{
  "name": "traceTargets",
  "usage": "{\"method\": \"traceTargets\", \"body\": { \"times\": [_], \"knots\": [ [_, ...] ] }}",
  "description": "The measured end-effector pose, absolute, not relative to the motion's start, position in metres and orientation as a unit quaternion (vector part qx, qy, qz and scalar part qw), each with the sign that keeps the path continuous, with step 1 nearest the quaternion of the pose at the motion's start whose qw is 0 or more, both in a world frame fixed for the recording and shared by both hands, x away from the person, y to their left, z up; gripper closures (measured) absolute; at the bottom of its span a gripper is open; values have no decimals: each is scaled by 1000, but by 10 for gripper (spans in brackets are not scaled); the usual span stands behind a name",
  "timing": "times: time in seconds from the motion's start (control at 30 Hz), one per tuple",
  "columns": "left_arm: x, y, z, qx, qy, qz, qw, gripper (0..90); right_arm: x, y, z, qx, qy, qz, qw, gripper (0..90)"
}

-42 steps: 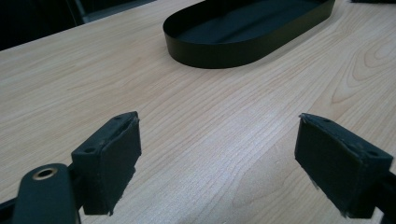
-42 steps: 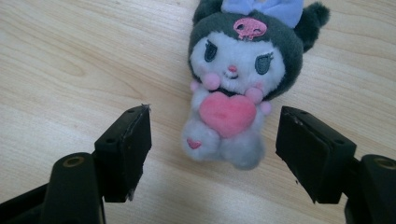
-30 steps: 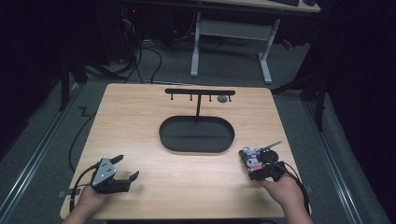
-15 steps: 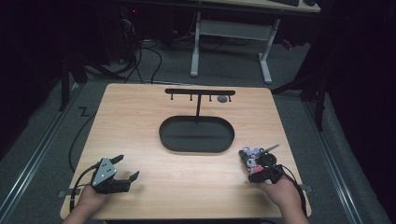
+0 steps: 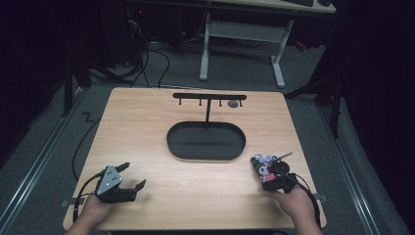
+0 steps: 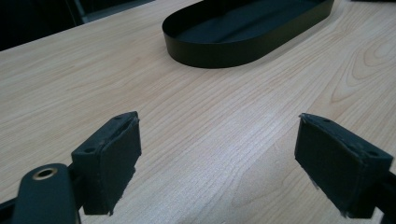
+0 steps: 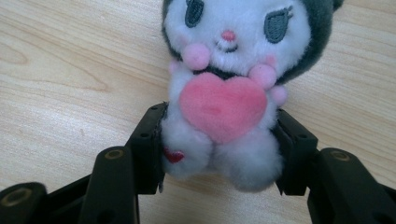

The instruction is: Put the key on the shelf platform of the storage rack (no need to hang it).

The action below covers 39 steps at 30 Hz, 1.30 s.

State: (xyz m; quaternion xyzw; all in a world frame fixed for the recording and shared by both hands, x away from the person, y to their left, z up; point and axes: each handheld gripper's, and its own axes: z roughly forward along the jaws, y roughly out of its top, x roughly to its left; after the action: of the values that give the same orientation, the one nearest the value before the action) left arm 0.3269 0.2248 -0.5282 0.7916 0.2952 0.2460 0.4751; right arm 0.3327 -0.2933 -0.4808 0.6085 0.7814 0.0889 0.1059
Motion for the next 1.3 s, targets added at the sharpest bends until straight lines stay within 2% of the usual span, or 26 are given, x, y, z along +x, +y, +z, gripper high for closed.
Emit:
{"method": "traceTargets", "body": {
  "times": [0.57, 1.3],
  "knots": [
    [327, 225, -528, 791, 296, 246, 475, 154, 337, -284, -449, 599, 783, 109, 130, 478],
    [327, 225, -528, 791, 296, 246, 476, 155, 346, -268, -430, 588, 788, 122, 138, 478]
  ]
}}
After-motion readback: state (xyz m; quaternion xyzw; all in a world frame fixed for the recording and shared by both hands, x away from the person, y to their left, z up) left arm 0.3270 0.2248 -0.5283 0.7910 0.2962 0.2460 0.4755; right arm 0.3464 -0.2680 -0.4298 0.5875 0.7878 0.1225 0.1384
